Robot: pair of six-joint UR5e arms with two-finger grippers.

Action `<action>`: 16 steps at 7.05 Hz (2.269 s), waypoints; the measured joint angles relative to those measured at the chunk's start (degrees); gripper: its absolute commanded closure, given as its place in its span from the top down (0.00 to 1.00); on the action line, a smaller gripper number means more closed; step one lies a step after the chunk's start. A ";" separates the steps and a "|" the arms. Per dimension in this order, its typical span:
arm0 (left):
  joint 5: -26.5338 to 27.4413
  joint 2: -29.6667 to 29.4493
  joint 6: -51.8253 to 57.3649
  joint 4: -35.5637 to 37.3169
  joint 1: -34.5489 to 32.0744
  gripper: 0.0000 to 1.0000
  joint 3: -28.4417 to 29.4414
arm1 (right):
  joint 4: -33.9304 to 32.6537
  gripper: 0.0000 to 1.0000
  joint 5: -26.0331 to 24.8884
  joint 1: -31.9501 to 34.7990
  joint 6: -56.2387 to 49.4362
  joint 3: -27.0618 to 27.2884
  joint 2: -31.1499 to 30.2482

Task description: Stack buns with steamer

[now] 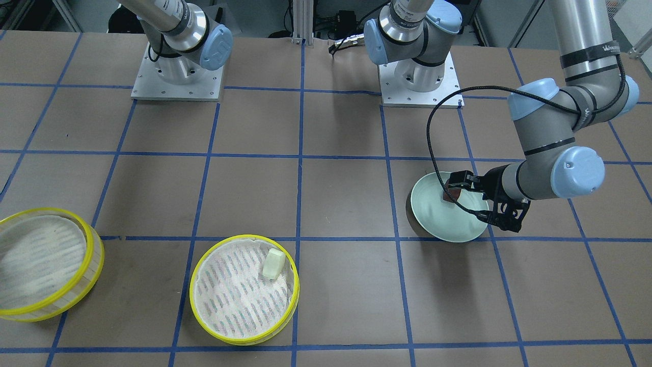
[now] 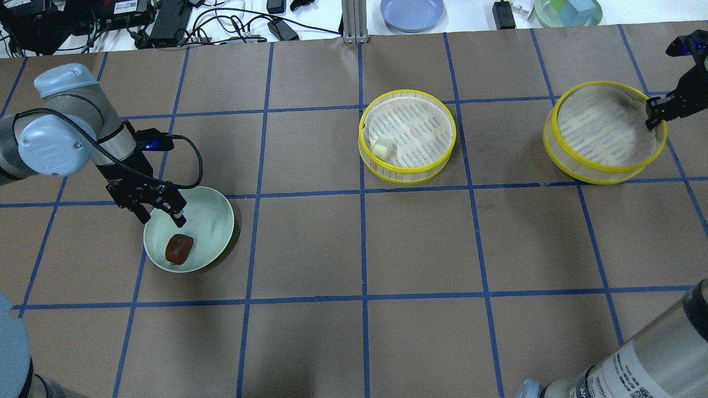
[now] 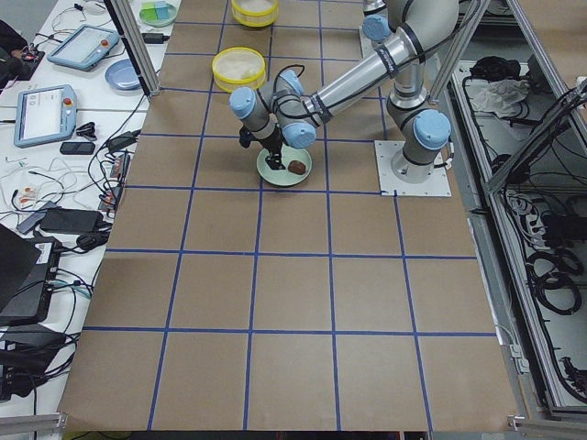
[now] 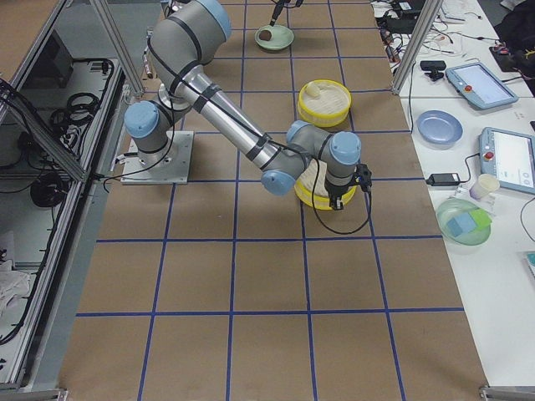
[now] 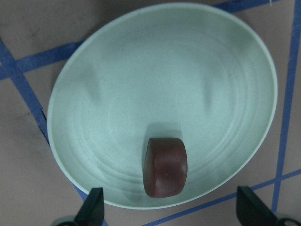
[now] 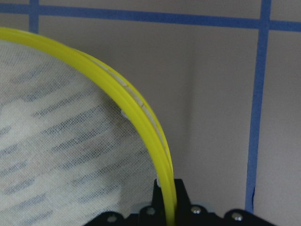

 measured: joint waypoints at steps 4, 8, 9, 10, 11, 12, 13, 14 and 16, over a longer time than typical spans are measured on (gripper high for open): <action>-1.44 -2.92 -0.67 -0.15 -0.01 0.87 -1.36 | 7.19 0.00 -0.72 12.82 21.48 0.20 -8.12; -1.36 -4.98 -0.66 1.21 -0.02 0.00 -1.32 | 8.04 0.00 -2.49 30.64 49.26 0.62 -9.11; -1.36 -5.23 -0.68 1.62 0.00 0.00 -1.12 | 7.81 0.00 -2.81 32.94 53.45 0.95 -7.81; -1.50 -5.30 -0.72 2.02 0.03 0.00 -0.83 | 7.62 0.00 -2.94 34.00 56.20 1.20 -6.25; -1.78 -5.12 -0.76 2.63 0.06 0.00 -0.54 | 7.45 0.00 -3.09 34.52 58.53 1.30 -5.24; -2.02 -4.35 -1.24 3.25 0.07 0.00 0.17 | 7.35 0.00 -3.04 34.80 59.89 1.32 -4.83; -2.05 -3.22 -3.00 3.23 0.15 0.00 2.17 | 6.90 0.00 -2.83 34.93 60.66 1.34 -4.69; -2.05 -2.06 -6.20 2.64 0.16 0.00 5.12 | 5.67 0.00 -2.71 34.97 61.03 1.35 -4.60; -2.29 -0.47 -15.96 2.16 -0.26 0.00 9.72 | 3.96 0.00 -2.60 35.00 61.30 1.35 -3.90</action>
